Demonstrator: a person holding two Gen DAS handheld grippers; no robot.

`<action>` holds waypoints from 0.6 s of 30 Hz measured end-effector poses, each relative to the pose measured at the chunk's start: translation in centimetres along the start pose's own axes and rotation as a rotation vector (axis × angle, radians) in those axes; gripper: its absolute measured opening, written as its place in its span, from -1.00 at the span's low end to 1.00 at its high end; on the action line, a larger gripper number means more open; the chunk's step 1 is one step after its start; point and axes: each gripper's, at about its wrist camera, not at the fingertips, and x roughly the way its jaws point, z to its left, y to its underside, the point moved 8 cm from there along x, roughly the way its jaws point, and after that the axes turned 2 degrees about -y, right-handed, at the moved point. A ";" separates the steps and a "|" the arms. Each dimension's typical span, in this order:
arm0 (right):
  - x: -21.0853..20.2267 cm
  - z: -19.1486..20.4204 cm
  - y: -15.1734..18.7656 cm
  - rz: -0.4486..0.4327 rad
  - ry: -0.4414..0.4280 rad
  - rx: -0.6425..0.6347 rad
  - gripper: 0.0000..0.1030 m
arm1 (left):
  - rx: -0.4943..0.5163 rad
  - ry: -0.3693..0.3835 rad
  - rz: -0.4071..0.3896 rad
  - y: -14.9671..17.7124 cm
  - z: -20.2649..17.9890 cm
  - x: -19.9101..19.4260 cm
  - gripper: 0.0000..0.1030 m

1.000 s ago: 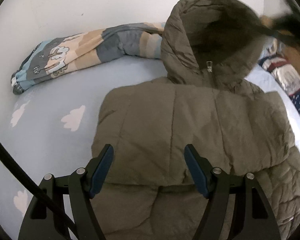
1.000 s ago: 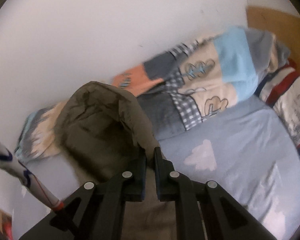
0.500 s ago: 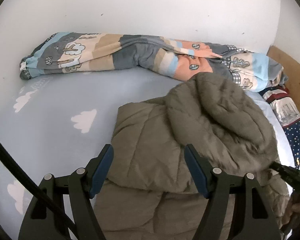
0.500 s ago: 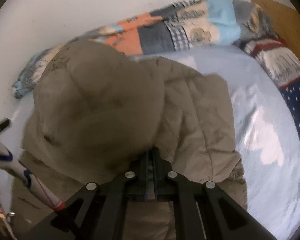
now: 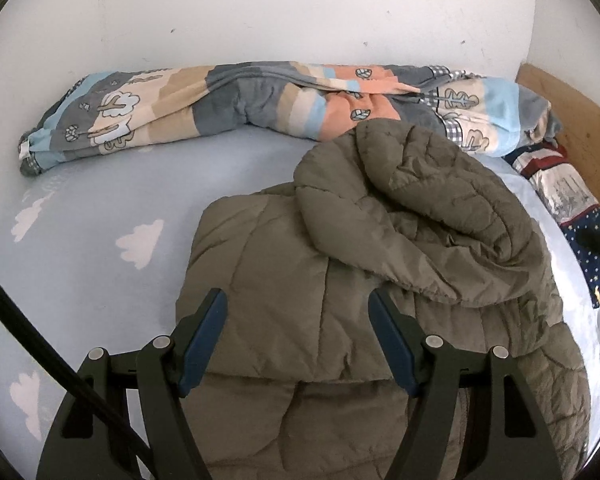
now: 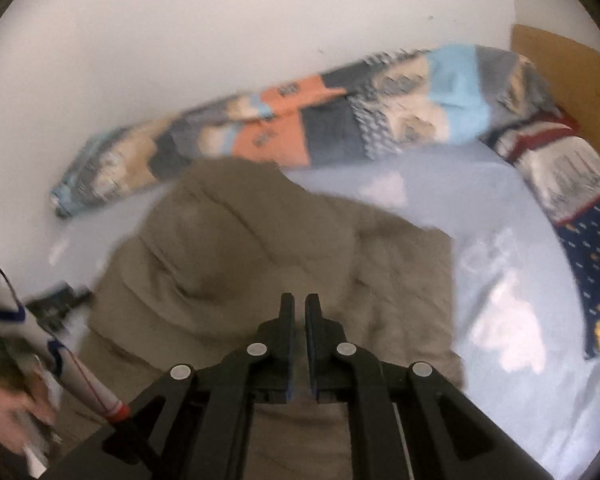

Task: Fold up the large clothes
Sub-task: 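Fold the held hood down over the jacket body with the right gripper, release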

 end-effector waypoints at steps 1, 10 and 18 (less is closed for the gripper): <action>0.4 1.3 -0.8 -0.010 -0.025 0.003 -0.76 | 0.003 -0.007 -0.001 0.0 0.0 0.0 0.40; 9.8 6.3 0.7 0.088 0.000 -0.038 -0.60 | -0.028 -0.009 0.032 0.3 1.1 0.5 0.40; 10.8 5.6 2.5 0.147 -0.006 0.038 -0.58 | -0.064 -0.009 0.017 -0.2 2.3 -0.3 0.40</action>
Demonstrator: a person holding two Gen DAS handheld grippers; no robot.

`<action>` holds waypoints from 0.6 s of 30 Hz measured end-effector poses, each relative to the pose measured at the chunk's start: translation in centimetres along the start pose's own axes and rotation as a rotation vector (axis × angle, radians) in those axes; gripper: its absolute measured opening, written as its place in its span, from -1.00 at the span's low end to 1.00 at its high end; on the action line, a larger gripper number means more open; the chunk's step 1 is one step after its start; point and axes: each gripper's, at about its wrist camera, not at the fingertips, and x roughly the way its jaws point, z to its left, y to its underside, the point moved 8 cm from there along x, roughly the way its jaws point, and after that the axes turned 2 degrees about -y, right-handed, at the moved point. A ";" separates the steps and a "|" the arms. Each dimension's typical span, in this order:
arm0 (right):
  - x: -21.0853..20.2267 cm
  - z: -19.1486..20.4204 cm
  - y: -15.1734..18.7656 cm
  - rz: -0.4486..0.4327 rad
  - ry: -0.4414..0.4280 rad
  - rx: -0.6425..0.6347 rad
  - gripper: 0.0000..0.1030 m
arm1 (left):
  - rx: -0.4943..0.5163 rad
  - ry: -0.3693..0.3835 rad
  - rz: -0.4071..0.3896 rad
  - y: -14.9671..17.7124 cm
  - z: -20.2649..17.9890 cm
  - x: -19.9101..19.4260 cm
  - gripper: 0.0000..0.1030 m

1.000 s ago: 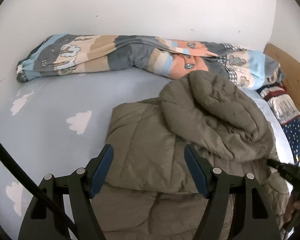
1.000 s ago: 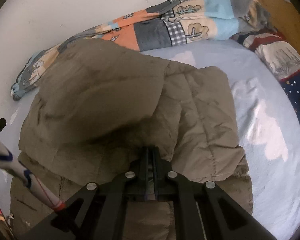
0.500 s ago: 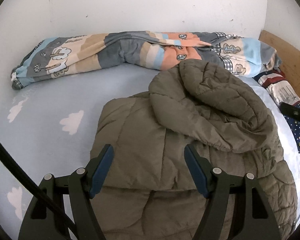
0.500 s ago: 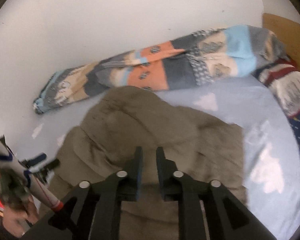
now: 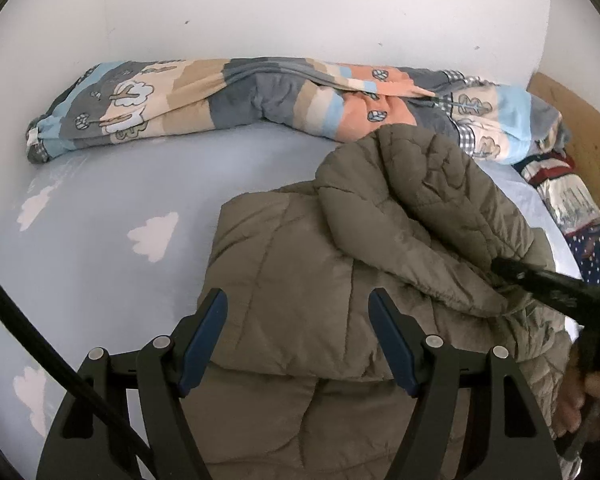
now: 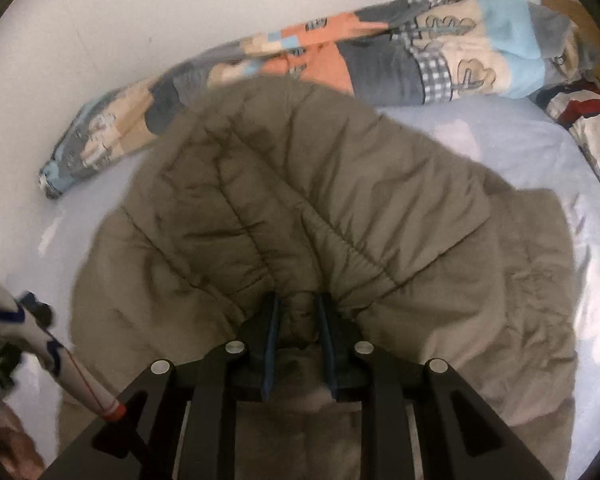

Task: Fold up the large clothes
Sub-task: 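Fold the held hood down over the jacket body with the right gripper, release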

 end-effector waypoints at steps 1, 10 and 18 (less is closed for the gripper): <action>-1.0 1.0 -0.2 -0.034 -0.021 -0.012 -0.56 | -0.008 -0.001 0.000 -0.1 0.2 -0.1 0.40; 1.3 9.3 1.0 -0.026 -0.171 -0.129 -0.26 | -0.097 -0.054 -0.018 -0.8 3.8 -0.7 0.40; 1.3 8.2 2.2 0.021 -0.210 -0.110 -0.26 | -0.110 -0.055 -0.006 -0.9 4.4 -0.3 0.40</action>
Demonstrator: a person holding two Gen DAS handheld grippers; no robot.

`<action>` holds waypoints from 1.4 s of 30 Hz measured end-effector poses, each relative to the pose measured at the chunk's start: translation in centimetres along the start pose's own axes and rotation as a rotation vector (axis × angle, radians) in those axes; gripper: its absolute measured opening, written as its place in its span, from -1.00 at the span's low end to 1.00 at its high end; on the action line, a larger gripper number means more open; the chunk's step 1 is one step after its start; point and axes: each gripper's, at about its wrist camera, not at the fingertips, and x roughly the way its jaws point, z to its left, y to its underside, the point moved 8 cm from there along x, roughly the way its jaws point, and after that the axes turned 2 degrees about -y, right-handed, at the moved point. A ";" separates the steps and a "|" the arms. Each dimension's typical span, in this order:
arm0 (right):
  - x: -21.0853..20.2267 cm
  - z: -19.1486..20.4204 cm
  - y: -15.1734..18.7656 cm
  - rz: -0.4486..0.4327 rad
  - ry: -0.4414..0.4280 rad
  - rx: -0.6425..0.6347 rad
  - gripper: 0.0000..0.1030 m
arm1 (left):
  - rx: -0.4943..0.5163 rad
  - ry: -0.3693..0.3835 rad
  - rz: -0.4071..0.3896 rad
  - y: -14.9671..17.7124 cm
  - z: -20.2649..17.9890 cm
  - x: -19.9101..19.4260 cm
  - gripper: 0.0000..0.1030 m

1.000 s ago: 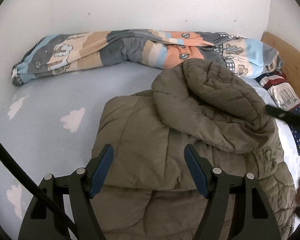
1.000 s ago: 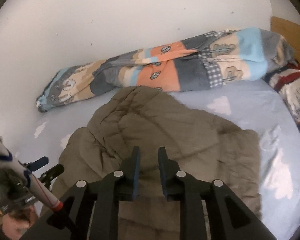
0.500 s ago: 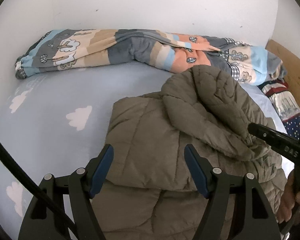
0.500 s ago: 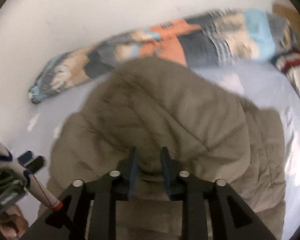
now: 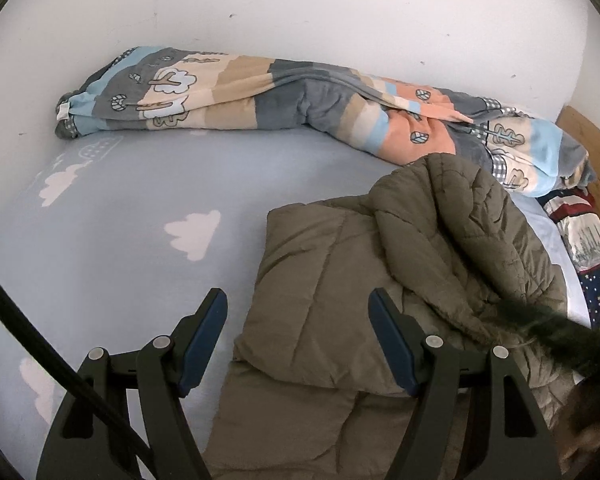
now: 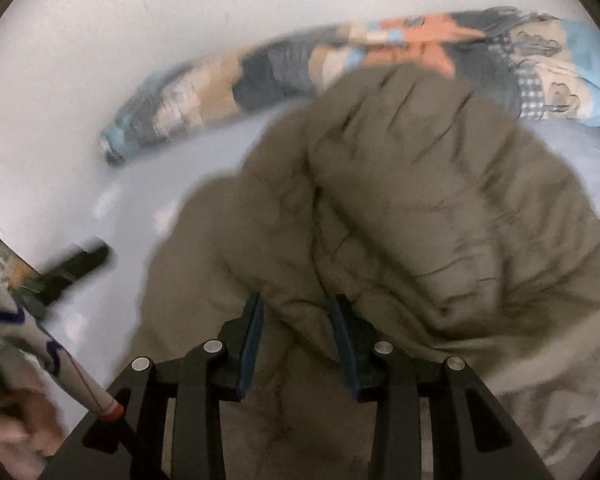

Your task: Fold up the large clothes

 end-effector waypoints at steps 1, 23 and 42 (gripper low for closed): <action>-2.2 -0.7 -0.8 -0.055 -0.003 0.012 -0.26 | 0.004 0.003 0.001 0.1 -0.1 0.0 0.40; -11.3 -10.8 2.8 -0.094 0.197 0.206 -0.20 | 0.155 0.034 0.067 2.6 -5.4 -0.7 0.40; -23.6 -1.5 25.3 -0.071 0.181 0.309 0.04 | 0.146 0.040 0.134 21.9 -3.9 -15.9 0.43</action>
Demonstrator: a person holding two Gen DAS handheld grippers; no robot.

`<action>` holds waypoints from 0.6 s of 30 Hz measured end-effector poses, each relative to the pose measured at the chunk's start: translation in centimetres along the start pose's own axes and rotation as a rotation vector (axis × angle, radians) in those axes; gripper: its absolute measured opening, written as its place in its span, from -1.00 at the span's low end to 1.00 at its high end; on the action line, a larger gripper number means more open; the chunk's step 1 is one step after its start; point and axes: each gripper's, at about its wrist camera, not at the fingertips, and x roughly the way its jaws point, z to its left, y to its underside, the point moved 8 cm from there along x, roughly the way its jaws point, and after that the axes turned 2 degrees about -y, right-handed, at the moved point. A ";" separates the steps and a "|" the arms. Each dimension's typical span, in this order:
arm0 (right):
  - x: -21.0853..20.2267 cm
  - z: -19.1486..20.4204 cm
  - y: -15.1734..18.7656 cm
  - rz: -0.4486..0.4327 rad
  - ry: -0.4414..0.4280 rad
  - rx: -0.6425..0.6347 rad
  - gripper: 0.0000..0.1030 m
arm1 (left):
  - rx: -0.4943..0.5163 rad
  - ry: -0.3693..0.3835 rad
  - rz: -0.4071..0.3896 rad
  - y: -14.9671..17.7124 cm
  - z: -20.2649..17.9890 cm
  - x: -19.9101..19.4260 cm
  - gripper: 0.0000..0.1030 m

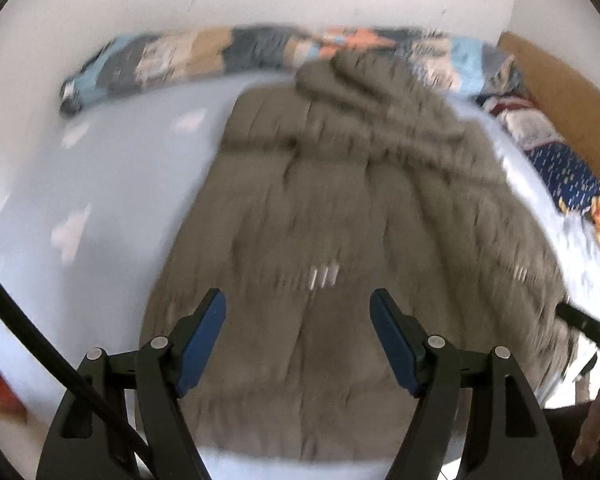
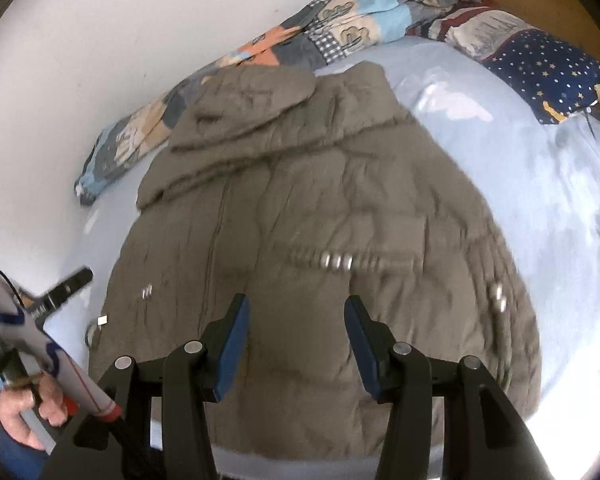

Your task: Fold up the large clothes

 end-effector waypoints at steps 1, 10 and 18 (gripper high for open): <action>-0.1 0.3 0.8 0.008 -0.001 -0.013 0.04 | -0.007 -0.006 0.022 1.3 0.4 0.2 0.43; 1.2 0.1 4.8 0.081 0.067 -0.040 0.04 | -0.109 -0.077 0.150 5.6 4.1 4.0 0.43; 3.0 -1.9 6.9 0.148 0.101 -0.016 0.05 | -0.038 -0.133 0.152 6.4 3.4 5.2 0.62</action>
